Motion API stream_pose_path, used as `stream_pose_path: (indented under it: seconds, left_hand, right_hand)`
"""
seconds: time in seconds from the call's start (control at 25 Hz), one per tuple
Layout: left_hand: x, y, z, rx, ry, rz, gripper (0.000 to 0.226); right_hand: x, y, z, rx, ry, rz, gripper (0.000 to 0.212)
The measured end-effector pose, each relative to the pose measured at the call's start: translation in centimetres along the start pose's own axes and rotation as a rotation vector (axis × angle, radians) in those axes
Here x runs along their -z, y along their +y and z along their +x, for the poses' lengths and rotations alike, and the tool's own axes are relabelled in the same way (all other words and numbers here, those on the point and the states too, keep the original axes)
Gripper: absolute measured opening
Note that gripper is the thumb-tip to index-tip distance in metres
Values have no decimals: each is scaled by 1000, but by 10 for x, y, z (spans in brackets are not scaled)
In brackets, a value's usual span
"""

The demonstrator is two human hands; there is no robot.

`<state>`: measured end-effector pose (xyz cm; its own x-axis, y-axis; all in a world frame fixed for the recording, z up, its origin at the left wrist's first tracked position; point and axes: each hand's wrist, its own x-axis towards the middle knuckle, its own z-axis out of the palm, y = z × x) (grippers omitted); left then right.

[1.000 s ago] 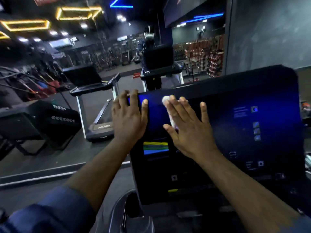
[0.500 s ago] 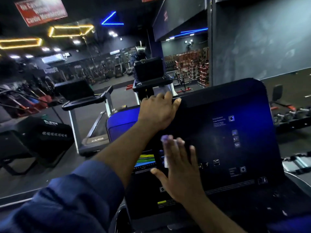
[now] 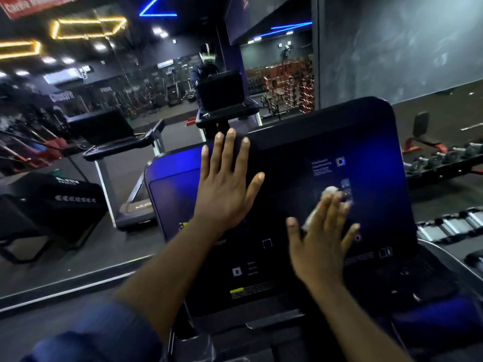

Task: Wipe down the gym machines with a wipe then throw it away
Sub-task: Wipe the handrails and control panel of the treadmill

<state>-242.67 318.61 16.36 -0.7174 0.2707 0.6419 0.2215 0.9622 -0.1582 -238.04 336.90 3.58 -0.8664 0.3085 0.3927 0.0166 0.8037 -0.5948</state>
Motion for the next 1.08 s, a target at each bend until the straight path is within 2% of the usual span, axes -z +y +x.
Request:
stream_pose_path:
  seconds: [0.04, 0.12, 0.2, 0.28, 0.36, 0.52, 0.64, 0.72, 0.8, 0.96, 1.08]
  left_hand:
    - [-8, 6, -20, -20, -12, -43, 75]
    - [-21, 16, -56, -31, -40, -93, 74]
    - [-30, 21, -81, -49, -53, -66, 72]
    - [-38, 24, -101, -94, -63, -23, 72]
    - [-44, 27, -126, -92, -57, 0, 70]
    - [-49, 33, -180, -56, -142, 27, 75]
    - [-50, 40, -220, 2, -208, 22, 79]
    - [-53, 45, -245, 25, -260, 14, 79]
    - [-54, 45, -266, 4, -306, 1, 75]
    - [-57, 46, -304, -12, -398, -43, 70]
    - [-53, 60, -336, 31, -484, -231, 70]
  right_hand:
    - [-12, -18, -19, 67, -27, 14, 90]
    - [-35, -40, -55, 399, -138, -55, 84]
    - [-44, -19, -75, 751, -213, -223, 73]
    - [-34, 19, -61, 883, -202, -326, 71]
    - [-9, 43, -20, 782, -113, -340, 81]
    - [34, 90, 45, 373, -19, -292, 88]
    - [16, 130, -7, 11, -51, -29, 85]
    - [-10, 117, -61, -119, -62, 116, 80]
    - [-38, 90, -100, 15, -65, 158, 71]
    - [-61, 90, -119, 634, -149, 56, 77]
    - [-47, 116, -110, 972, -285, -2, 65]
